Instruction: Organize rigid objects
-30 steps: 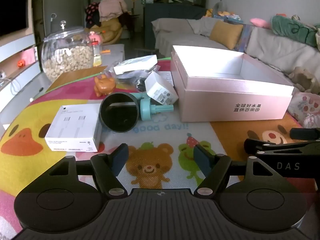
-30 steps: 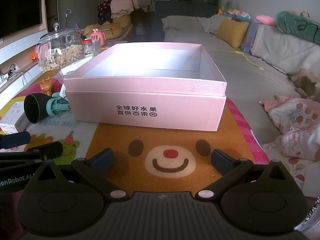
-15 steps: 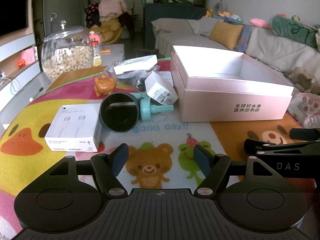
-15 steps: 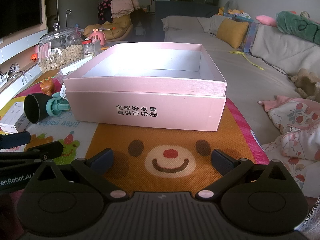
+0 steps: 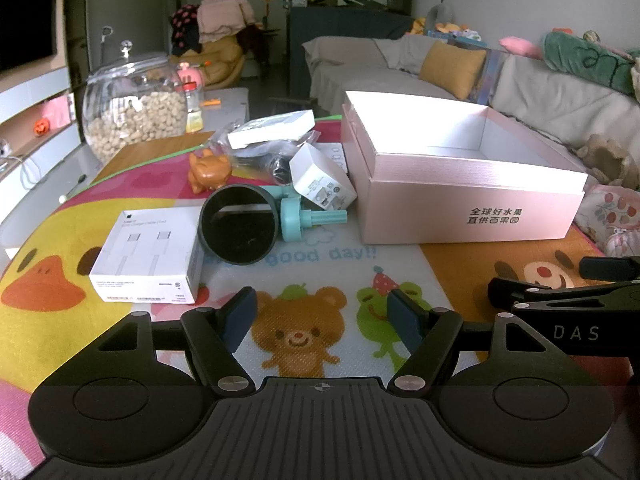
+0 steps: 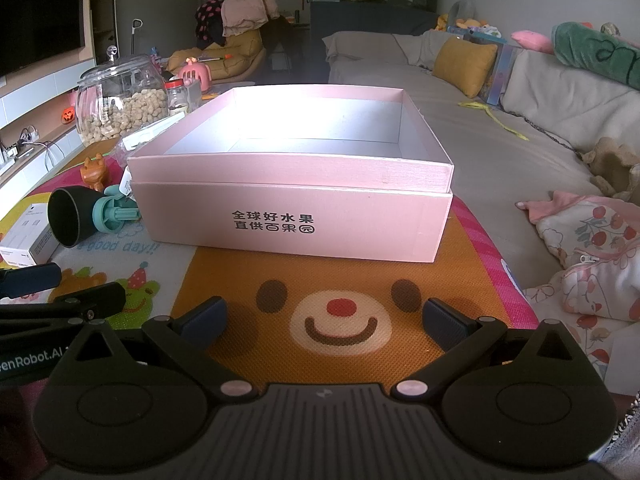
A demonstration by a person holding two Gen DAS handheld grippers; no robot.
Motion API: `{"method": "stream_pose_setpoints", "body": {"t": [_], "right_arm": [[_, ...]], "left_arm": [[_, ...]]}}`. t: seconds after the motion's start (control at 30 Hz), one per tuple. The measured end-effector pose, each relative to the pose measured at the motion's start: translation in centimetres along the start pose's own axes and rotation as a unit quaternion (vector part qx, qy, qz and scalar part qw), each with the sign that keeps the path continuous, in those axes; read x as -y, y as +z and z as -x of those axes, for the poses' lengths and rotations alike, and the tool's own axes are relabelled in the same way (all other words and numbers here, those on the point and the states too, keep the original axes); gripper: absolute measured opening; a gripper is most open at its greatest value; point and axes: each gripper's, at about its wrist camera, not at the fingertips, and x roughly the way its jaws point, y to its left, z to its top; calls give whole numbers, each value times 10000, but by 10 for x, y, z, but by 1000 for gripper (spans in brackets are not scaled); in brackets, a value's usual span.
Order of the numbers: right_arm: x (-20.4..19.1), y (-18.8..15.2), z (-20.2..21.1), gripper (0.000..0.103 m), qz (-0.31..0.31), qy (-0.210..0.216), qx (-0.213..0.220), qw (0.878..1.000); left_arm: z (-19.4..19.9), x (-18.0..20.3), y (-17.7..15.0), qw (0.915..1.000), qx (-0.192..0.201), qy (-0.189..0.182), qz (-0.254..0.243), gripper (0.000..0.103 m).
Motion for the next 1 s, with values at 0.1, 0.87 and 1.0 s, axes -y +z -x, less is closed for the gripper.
{"method": "stream_pose_setpoints", "body": {"t": [0.1,0.87,1.0], "right_arm": [[0,0,0,103,0,0,0,10000],[0,0,0,103,8,-4,-2,10000],[1,0,0,103,7,-2,-1,10000]], "left_arm": [[0,0,0,10000,0,0,0,77],[0,0,2,10000,-2,52,-54,78],[0,0,2,10000,-2,51,-53,78]]}}
